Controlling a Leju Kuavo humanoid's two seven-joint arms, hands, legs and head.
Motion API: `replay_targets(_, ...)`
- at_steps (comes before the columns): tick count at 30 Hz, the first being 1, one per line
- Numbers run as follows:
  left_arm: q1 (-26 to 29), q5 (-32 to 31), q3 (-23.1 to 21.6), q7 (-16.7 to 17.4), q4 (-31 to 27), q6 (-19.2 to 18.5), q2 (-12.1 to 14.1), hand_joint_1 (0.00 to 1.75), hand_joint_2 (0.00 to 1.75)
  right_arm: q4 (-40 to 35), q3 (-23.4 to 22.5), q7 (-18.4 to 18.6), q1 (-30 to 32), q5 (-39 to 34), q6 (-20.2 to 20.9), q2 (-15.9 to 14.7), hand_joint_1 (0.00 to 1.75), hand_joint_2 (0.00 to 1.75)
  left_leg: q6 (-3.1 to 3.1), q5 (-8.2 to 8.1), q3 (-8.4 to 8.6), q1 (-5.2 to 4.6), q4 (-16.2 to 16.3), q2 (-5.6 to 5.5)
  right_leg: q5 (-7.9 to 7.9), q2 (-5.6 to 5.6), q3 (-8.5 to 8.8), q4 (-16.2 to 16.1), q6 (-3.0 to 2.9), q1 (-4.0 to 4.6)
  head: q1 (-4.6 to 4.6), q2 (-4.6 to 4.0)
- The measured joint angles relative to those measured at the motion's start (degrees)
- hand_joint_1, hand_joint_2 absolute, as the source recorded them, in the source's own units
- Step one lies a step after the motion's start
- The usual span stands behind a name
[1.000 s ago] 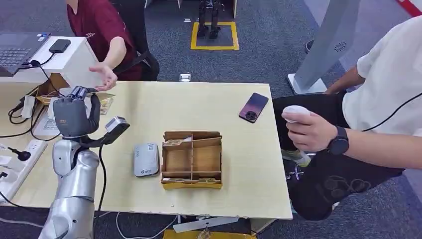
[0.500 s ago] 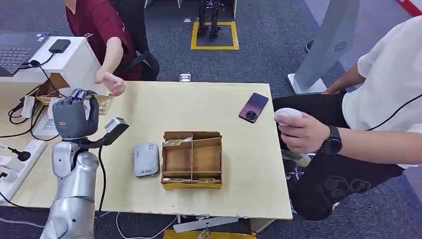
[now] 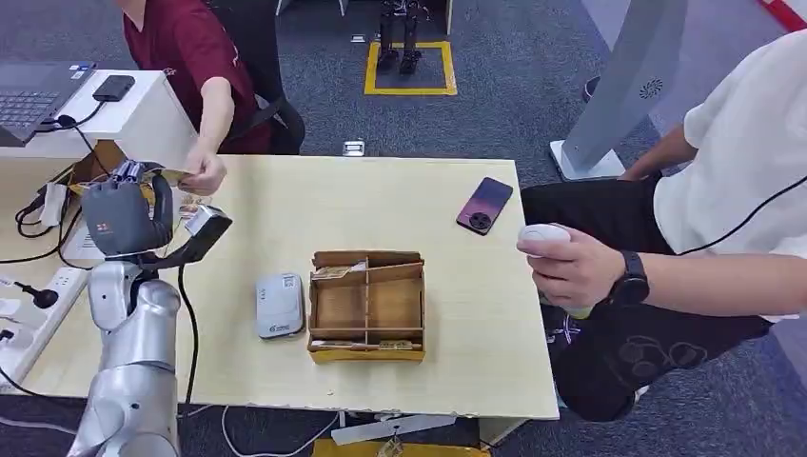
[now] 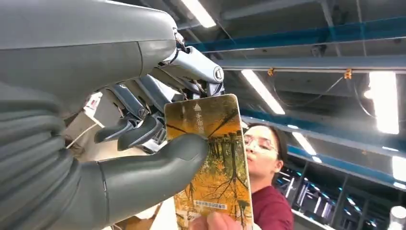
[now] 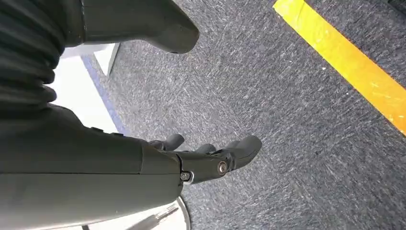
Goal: Pass the card to the sensor for recognition and then transmit it.
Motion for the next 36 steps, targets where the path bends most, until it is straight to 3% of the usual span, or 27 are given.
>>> replay_targets(9,-0.6,0.1,1.2,-0.1,1.3,0.0,0.5,1.75,1.75,0.0,0.0,0.2,0.0,0.2,0.3,0.0,0.00,1.75,0.00,0.00,-0.02,0.00,0.0,0.00,0.00,0.01,-0.01,0.0,0.00,0.00,0.02,0.00)
replay_targets(10,-0.5,0.2,1.5,-0.1,1.4,0.0,0.5,0.00,1.75,0.0,0.0,0.2,0.0,0.2,0.5,0.0,0.00,1.75,0.00,0.00,-0.02,0.00,0.0,0.00,0.00,0.01,-0.02,0.0,0.00,0.00,0.02,0.00)
replay_targets(18,-0.7,4.7,2.4,-4.7,2.7,0.0,0.5,0.00,1.75,0.0,-0.2,0.1,0.0,0.3,0.6,0.0,0.00,1.75,0.00,0.00,-0.01,0.00,0.0,0.00,0.00,-0.01,-0.02,0.0,0.00,0.00,0.02,0.00)
replay_targets(20,-1.4,11.0,2.8,-5.3,5.8,-0.9,0.5,0.00,1.75,0.0,-0.9,0.1,0.0,0.2,0.4,0.0,0.00,1.75,0.03,0.02,-0.01,-0.01,0.0,-0.01,0.00,-0.03,-0.02,0.0,0.00,0.00,0.02,0.00)
replay_targets(21,-1.6,16.9,2.7,-4.9,7.2,-2.9,0.5,0.00,1.75,0.0,-1.3,0.1,0.0,0.0,0.3,0.0,0.00,1.75,0.03,0.02,-0.02,-0.01,0.0,-0.01,0.00,-0.04,0.00,0.0,0.00,-0.01,0.02,0.00)
replay_targets(22,-1.3,24.9,1.9,-4.1,7.9,-7.4,0.6,0.00,1.75,0.0,-1.8,0.1,0.0,-0.4,0.2,0.0,0.00,1.75,0.03,0.02,0.01,-0.01,0.0,-0.01,0.00,-0.02,0.00,0.0,0.00,-0.01,0.02,0.00)
replay_targets(25,4.9,41.0,-5.3,-1.6,4.5,-20.2,2.3,0.00,1.75,0.0,-3.5,0.2,0.4,-1.2,-0.1,0.2,0.00,1.75,0.03,0.01,0.00,-0.01,0.0,0.07,0.00,0.09,-0.01,0.0,0.00,-0.01,0.02,0.00)
replay_targets(28,13.7,49.4,-14.9,-1.2,-4.5,-26.4,5.3,0.00,1.75,0.0,-4.9,0.6,1.0,-1.8,-0.1,0.2,0.00,1.75,0.00,-0.07,-0.03,0.00,0.0,0.07,-0.06,0.11,-0.07,0.0,-0.01,0.00,0.00,0.00)
replay_targets(31,22.9,49.9,-22.5,-2.5,-15.3,-28.8,8.5,0.00,1.75,0.0,-6.3,0.4,1.5,-2.5,-0.5,0.2,0.00,1.75,0.00,-0.14,-0.06,0.00,0.0,0.03,-0.18,0.05,-0.09,0.0,-0.05,0.00,0.02,0.00)
replay_targets(36,33.7,44.3,-34.5,-3.8,-29.3,-27.3,13.2,0.00,1.75,0.0,-8.1,0.1,1.6,-2.6,-0.5,0.1,0.00,1.75,0.01,-0.19,-0.11,-0.01,0.0,0.01,-0.22,-0.03,-0.10,0.0,-0.01,-0.01,0.04,0.00)
